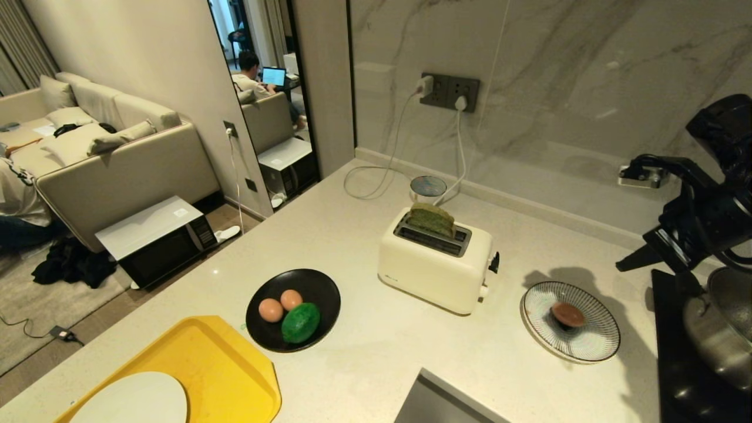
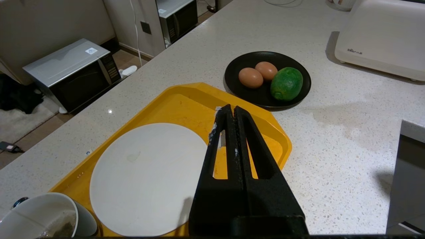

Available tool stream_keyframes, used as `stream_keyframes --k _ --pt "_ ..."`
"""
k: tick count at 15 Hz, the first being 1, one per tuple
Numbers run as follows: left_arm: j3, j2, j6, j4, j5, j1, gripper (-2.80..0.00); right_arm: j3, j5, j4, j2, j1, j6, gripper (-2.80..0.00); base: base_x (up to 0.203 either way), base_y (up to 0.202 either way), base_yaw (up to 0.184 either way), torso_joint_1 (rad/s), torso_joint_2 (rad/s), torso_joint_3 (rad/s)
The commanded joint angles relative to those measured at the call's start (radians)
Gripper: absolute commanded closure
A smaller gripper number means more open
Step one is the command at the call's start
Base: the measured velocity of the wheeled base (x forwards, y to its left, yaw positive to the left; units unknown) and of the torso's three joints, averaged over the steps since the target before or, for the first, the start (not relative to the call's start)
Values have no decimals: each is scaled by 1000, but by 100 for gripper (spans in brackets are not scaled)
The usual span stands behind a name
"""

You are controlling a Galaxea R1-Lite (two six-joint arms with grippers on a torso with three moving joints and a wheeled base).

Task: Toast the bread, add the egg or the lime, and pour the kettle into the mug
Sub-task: Put the baked bread on a plate

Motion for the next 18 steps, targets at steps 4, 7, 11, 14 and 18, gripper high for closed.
stream_keyframes --k 4,7,11,14,18 --pt "0 0 0 0 0 0 0 -22 1 -138 27 42 -37 0 0 0 0 0 0 0" --pt "0 0 -1 0 0 0 0 -24 1 -138 33 53 -60 0 0 0 0 0 0 0" --pt "0 0 0 0 0 0 0 -18 2 -138 33 58 -60 -280 0 0 0 0 0 0" --pt "0 0 -1 0 0 0 0 -27 6 -141 34 62 -65 -280 0 0 0 0 0 0" --pt "0 0 0 0 0 0 0 -23 14 -219 49 64 -136 -280 0 0 0 0 0 0"
